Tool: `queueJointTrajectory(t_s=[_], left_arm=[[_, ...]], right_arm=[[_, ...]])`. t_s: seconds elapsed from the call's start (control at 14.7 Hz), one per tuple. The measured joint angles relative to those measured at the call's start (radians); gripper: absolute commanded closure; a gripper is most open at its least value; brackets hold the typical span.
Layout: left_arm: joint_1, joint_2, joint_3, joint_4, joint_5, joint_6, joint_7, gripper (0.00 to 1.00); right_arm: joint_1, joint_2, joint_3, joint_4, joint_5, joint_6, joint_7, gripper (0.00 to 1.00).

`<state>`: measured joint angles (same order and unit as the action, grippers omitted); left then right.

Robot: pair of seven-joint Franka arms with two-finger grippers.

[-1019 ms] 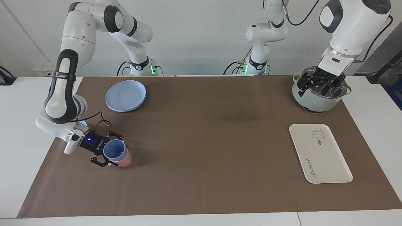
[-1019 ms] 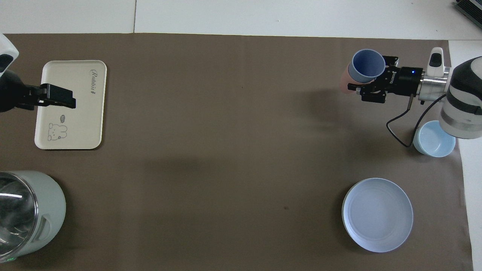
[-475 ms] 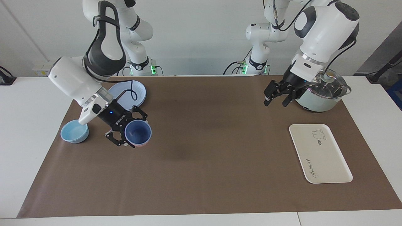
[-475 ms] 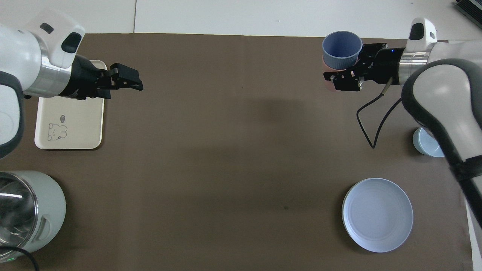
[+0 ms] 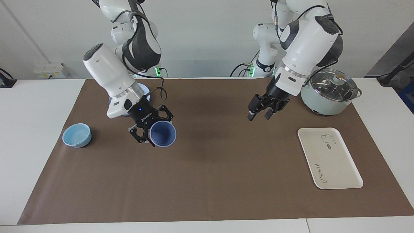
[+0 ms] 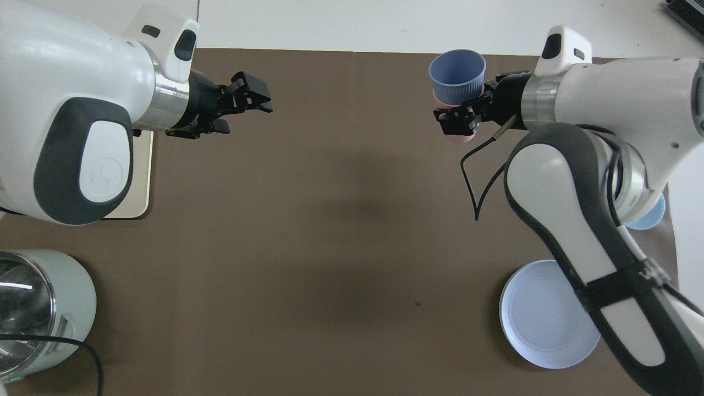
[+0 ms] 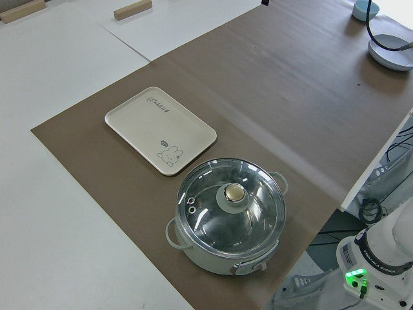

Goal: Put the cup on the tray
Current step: 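Bring the cup to the left gripper and grasp it with the left gripper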

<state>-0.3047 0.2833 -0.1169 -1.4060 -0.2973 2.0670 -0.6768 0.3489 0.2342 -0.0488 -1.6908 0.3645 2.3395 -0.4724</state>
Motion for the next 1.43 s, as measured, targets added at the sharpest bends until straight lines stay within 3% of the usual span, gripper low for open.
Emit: queueJointTrajectory(t_s=[0.2, 0.61, 0.88, 1.02, 1.09, 1.15, 1.43], left_arm=[[-0.063, 0.055, 0.000, 0.031, -0.002, 0.110, -0.097, 0.35], [-0.139, 0.102, 0.001, 0.035, 0.000, 0.175, -0.203, 0.41], [-0.141, 0.117, 0.003, 0.028, 0.012, 0.174, -0.203, 0.53], [-0.146, 0.125, 0.003, 0.016, 0.019, 0.173, -0.203, 0.69], [-0.149, 0.127, 0.003, 0.011, 0.022, 0.173, -0.203, 0.86], [-0.150, 0.128, 0.003, 0.010, 0.024, 0.172, -0.203, 0.96], [-0.153, 0.128, 0.002, 0.011, 0.030, 0.153, -0.202, 1.00]], right_arm=[[0.063, -0.001, 0.000, -0.025, -0.098, 0.036, 0.102, 1.00], [0.132, -0.002, 0.000, -0.086, -0.207, 0.099, 0.195, 1.00], [0.138, -0.004, 0.000, -0.088, -0.214, 0.100, 0.201, 1.00], [0.138, -0.004, -0.001, -0.088, -0.214, 0.100, 0.201, 1.00], [0.138, -0.005, -0.002, -0.088, -0.215, 0.100, 0.201, 1.00], [0.138, -0.004, -0.002, -0.089, -0.215, 0.100, 0.201, 1.00], [0.138, -0.005, -0.004, -0.093, -0.215, 0.099, 0.201, 1.00]])
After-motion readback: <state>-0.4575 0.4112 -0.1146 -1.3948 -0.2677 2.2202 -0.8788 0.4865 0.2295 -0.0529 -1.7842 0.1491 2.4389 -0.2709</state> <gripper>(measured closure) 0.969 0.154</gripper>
